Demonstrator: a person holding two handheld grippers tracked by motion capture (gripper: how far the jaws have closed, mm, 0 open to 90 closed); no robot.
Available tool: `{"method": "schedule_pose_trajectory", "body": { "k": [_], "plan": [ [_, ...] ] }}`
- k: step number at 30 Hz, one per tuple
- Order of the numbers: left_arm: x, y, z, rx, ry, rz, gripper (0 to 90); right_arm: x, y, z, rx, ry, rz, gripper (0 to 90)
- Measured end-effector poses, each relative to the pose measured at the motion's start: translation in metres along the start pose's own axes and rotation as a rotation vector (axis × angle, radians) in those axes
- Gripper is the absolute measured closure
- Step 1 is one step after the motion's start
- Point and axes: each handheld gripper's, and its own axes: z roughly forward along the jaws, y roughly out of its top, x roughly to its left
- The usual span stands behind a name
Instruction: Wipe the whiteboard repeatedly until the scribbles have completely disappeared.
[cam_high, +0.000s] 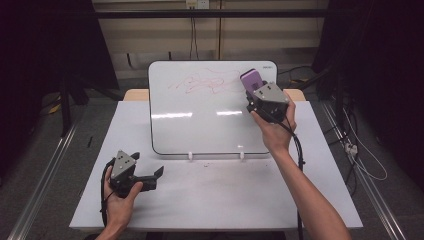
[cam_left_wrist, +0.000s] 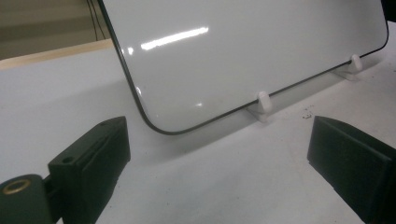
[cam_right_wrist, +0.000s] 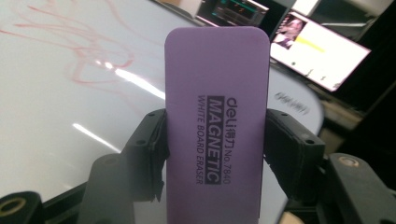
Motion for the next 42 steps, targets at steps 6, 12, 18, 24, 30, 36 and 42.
{"method": "schedule_pose_trajectory", "body": {
  "k": [6, 12, 18, 24, 30, 36, 42],
  "plan": [
    [0.001, -0.001, 0.001, 0.004, -0.007, 0.002, 5.7, -0.008, 0.011, 0.018, 0.034, -0.053, -0.069, 42.6],
    [0.000, 0.001, 0.002, -0.001, -0.010, 0.003, 5.7, 0.002, 0.014, 0.030, 0.032, -0.066, -0.158, 42.7],
    [0.001, 0.000, 0.001, -0.002, -0.004, 0.006, 5.6, 0.004, 0.014, 0.039, 0.039, -0.076, -0.174, 42.7],
    [0.003, 0.000, 0.002, 0.002, -0.015, -0.002, 5.7, 0.008, 0.015, 0.042, 0.041, -0.062, -0.173, 42.7],
    [0.003, -0.001, 0.002, 0.003, -0.010, -0.007, 5.5, 0.031, 0.015, 0.041, 0.036, -0.025, -0.244, 42.7],
    [0.005, -0.001, 0.002, 0.010, -0.023, -0.014, 5.4, 0.047, 0.011, 0.037, 0.035, 0.059, -0.215, 42.7],
    [0.005, -0.001, 0.001, 0.006, -0.019, -0.016, 5.4, 0.034, 0.011, 0.040, 0.040, 0.030, -0.182, 42.7]
  ]
}}
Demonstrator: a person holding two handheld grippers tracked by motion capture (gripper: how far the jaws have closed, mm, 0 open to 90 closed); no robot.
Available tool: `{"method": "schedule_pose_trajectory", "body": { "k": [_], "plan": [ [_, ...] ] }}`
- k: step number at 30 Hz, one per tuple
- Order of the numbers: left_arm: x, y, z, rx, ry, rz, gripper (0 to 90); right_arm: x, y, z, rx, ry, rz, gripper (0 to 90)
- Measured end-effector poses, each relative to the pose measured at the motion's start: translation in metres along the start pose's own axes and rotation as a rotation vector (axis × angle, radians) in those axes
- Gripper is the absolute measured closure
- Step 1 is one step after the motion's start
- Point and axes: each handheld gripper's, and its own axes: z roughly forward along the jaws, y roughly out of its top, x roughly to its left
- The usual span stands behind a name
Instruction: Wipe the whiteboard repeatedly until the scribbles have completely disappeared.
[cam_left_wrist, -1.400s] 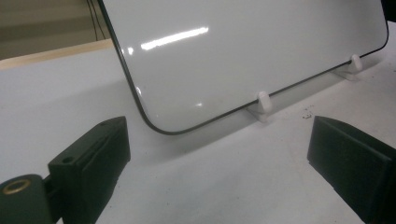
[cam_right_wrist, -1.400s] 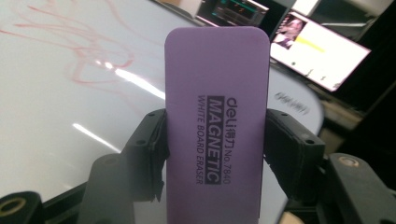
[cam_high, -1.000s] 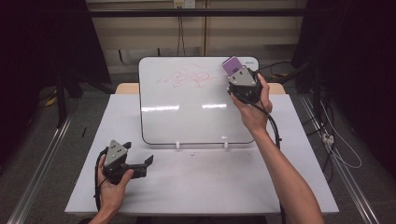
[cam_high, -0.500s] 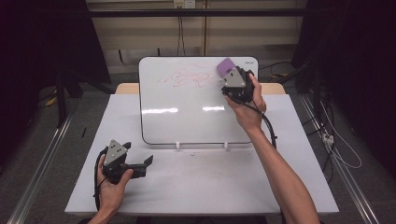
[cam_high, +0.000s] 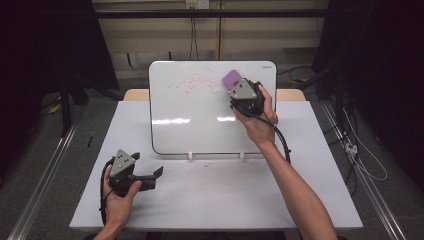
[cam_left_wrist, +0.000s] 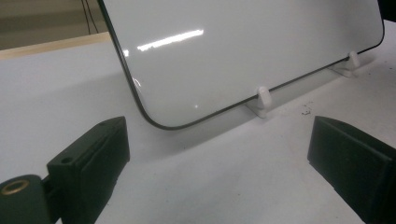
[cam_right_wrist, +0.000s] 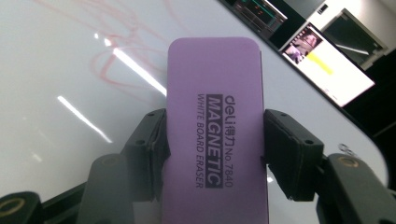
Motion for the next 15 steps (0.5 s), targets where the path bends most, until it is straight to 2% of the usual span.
{"method": "schedule_pose_trajectory", "body": {
  "k": [5, 8, 10, 12, 14, 15],
  "plan": [
    [0.000, 0.000, -0.001, 0.003, -0.004, 0.005, 5.5, -0.029, -0.004, 0.003, 0.019, -0.059, 0.075, 42.7],
    [0.000, 0.000, -0.001, 0.001, -0.002, 0.001, 5.4, -0.046, -0.008, 0.004, 0.032, -0.103, 0.073, 42.7],
    [0.001, 0.000, 0.000, -0.001, 0.001, -0.010, 5.1, -0.056, -0.010, 0.004, 0.041, -0.116, 0.094, 42.7],
    [0.000, 0.000, 0.000, -0.004, 0.002, -0.008, 5.0, -0.059, -0.011, 0.004, 0.041, -0.127, 0.106, 42.7],
    [0.000, 0.000, 0.001, 0.002, 0.000, -0.003, 4.9, -0.053, -0.010, 0.002, 0.047, -0.135, 0.084, 42.7],
    [0.000, 0.000, 0.001, 0.003, -0.001, -0.002, 4.9, -0.049, -0.009, 0.002, 0.049, -0.122, 0.079, 42.7]
  ]
}}
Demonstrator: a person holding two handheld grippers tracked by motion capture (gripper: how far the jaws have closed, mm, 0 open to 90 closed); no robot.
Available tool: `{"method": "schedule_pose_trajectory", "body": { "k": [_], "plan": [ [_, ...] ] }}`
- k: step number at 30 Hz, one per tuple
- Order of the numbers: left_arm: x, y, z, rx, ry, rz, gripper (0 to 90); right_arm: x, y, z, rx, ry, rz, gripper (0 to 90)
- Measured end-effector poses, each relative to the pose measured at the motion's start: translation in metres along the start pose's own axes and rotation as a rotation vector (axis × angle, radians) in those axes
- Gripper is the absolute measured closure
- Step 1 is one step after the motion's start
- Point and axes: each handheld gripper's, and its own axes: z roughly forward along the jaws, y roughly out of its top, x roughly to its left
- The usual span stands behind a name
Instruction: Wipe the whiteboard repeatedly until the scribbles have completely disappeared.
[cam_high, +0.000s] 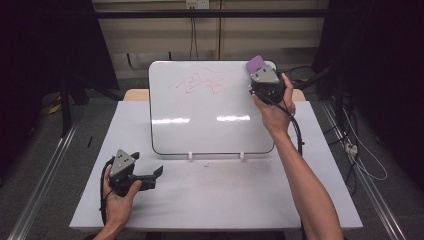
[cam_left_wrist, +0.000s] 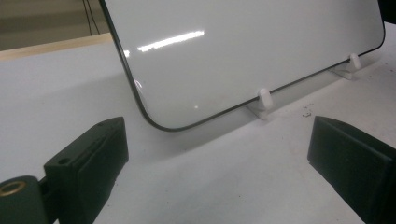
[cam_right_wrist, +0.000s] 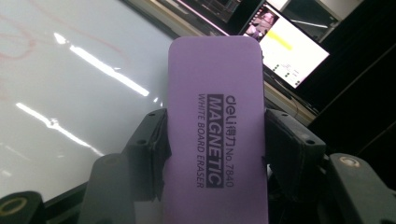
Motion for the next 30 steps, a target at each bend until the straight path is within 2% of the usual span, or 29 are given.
{"method": "schedule_pose_trajectory", "body": {
  "k": [2, 7, 9, 13, 16, 18, 20, 23, 24, 27, 30],
  "plan": [
    [0.000, 0.000, 0.000, 0.001, 0.001, 0.001, 4.9, 0.011, 0.001, -0.001, -0.006, 0.011, -0.033, 42.7],
    [-0.001, 0.000, -0.001, -0.002, 0.005, -0.001, 5.0, 0.035, 0.005, -0.004, -0.022, 0.043, -0.063, 42.7],
    [0.000, 0.001, -0.003, -0.006, 0.005, 0.011, 5.0, 0.044, 0.007, -0.006, -0.032, 0.059, -0.068, 42.7],
    [0.000, 0.000, -0.002, -0.005, 0.005, 0.000, 4.9, 0.063, 0.010, -0.008, -0.052, 0.101, -0.067, 42.7],
    [0.000, 0.000, -0.004, -0.010, 0.001, 0.007, 4.9, 0.073, 0.009, -0.010, -0.062, 0.140, -0.051, 42.7],
    [-0.001, 0.000, -0.004, -0.013, -0.001, 0.002, 4.9, 0.075, 0.008, -0.011, -0.066, 0.164, -0.015, 42.7],
    [-0.001, 0.000, -0.004, -0.010, -0.002, -0.001, 4.9, 0.077, 0.008, -0.012, -0.070, 0.164, -0.026, 42.7],
    [-0.001, 0.000, -0.004, -0.008, -0.001, 0.002, 4.9, 0.072, 0.007, -0.010, -0.073, 0.182, -0.003, 42.7],
    [-0.001, 0.000, -0.004, -0.008, -0.002, -0.001, 4.9, 0.069, 0.007, -0.009, -0.075, 0.175, 0.003, 42.7],
    [-0.001, 0.000, -0.005, -0.006, -0.002, -0.001, 4.9, 0.056, 0.008, -0.004, -0.077, 0.150, 0.041, 42.7],
    [0.000, -0.001, -0.006, -0.005, -0.002, 0.003, 4.9, 0.035, 0.005, 0.000, -0.064, 0.111, 0.081, 42.7]
  ]
}}
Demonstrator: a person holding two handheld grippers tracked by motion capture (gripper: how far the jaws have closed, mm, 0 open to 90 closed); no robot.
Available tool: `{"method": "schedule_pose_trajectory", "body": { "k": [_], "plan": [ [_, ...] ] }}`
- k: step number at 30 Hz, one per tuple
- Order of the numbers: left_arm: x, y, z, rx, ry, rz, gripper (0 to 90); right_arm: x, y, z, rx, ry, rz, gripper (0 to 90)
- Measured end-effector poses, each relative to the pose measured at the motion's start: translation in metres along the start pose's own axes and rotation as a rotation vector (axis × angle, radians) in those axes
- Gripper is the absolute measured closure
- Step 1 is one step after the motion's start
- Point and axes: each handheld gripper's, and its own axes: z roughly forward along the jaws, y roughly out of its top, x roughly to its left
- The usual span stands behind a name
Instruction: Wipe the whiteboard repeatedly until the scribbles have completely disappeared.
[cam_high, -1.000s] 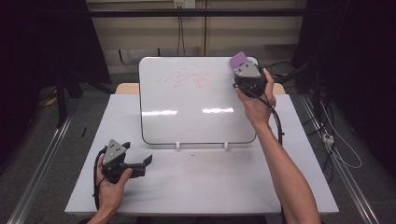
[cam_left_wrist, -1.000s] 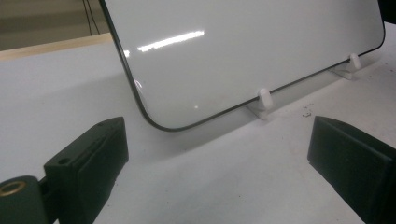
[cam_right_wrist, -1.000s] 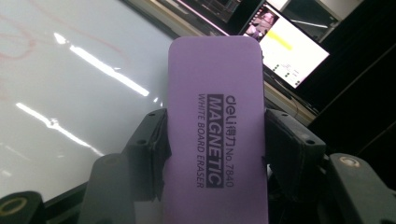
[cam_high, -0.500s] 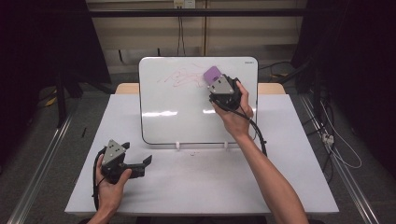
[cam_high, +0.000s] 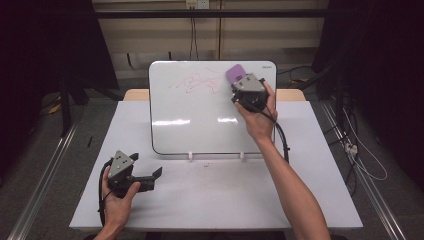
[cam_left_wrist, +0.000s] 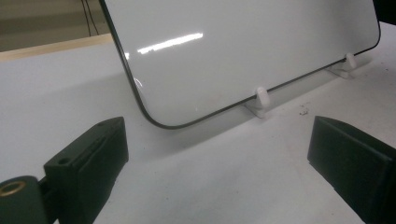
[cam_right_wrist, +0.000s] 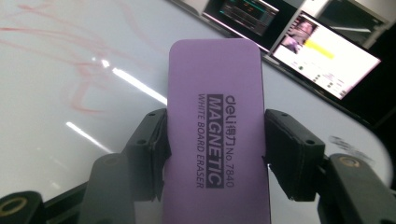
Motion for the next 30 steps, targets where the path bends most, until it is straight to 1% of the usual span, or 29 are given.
{"method": "schedule_pose_trajectory", "body": {
  "k": [3, 5, 7, 8, 9, 10, 11, 13, 15, 16, 17, 19, 20, 21, 23, 26, 27, 30],
  "plan": [
    [0.001, 0.000, -0.001, -0.005, 0.001, -0.003, 4.9, -0.023, -0.005, -0.002, 0.023, -0.053, 0.034, 42.7],
    [0.001, 0.000, -0.001, -0.007, 0.002, -0.007, 5.0, -0.035, -0.010, -0.005, 0.040, -0.089, 0.047, 42.7],
    [0.000, 0.000, -0.001, -0.008, 0.003, -0.007, 4.9, -0.048, -0.015, -0.009, 0.058, -0.117, 0.067, 42.7],
    [0.000, 0.000, -0.001, -0.006, 0.003, -0.006, 5.0, -0.053, -0.017, -0.010, 0.065, -0.126, 0.085, 42.7],
    [0.000, 0.000, -0.001, -0.007, 0.001, -0.006, 4.9, -0.058, -0.020, -0.012, 0.071, -0.131, 0.101, 42.7],
    [0.000, 0.001, -0.001, -0.005, 0.001, -0.001, 4.9, -0.060, -0.022, -0.013, 0.076, -0.138, 0.103, 42.7],
    [0.000, 0.001, 0.000, -0.007, 0.000, -0.005, 5.0, -0.059, -0.024, -0.014, 0.075, -0.139, 0.096, 42.7],
    [-0.001, 0.001, 0.001, -0.007, 0.000, -0.007, 5.0, -0.055, -0.025, -0.016, 0.076, -0.147, 0.071, 42.7],
    [-0.001, 0.001, 0.002, 0.000, 0.000, -0.003, 5.0, -0.047, -0.024, -0.015, 0.074, -0.125, 0.066, 42.7],
    [-0.001, 0.001, 0.002, -0.003, 0.000, -0.007, 5.0, -0.042, -0.022, -0.015, 0.073, -0.125, 0.045, 42.7],
    [-0.001, 0.001, 0.002, 0.000, -0.001, -0.003, 5.0, -0.036, -0.020, -0.014, 0.072, -0.117, 0.037, 42.7],
    [-0.002, 0.001, 0.001, 0.003, -0.002, 0.002, 5.0, -0.026, -0.014, -0.011, 0.062, -0.118, -0.006, 42.6],
    [-0.002, 0.001, 0.001, 0.002, -0.003, 0.003, 5.0, -0.022, -0.010, -0.009, 0.057, -0.112, -0.001, 42.6],
    [-0.002, 0.000, 0.001, -0.002, -0.004, -0.001, 5.0, -0.021, -0.006, -0.007, 0.050, -0.102, 0.015, 42.7],
    [0.000, 0.000, 0.000, 0.003, -0.001, 0.004, 5.0, -0.016, 0.001, -0.002, 0.042, -0.095, 0.025, 42.7],
    [0.001, 0.000, -0.001, 0.000, 0.001, -0.009, 4.9, -0.005, 0.011, 0.004, 0.035, -0.085, -0.006, 42.7],
    [0.001, 0.000, -0.001, -0.002, 0.000, -0.015, 5.0, 0.000, 0.014, 0.005, 0.035, -0.081, -0.009, 42.7],
    [-0.002, 0.000, -0.003, -0.007, -0.004, -0.007, 4.8, 0.013, 0.018, 0.008, 0.022, -0.065, -0.019, 42.7]
  ]
}}
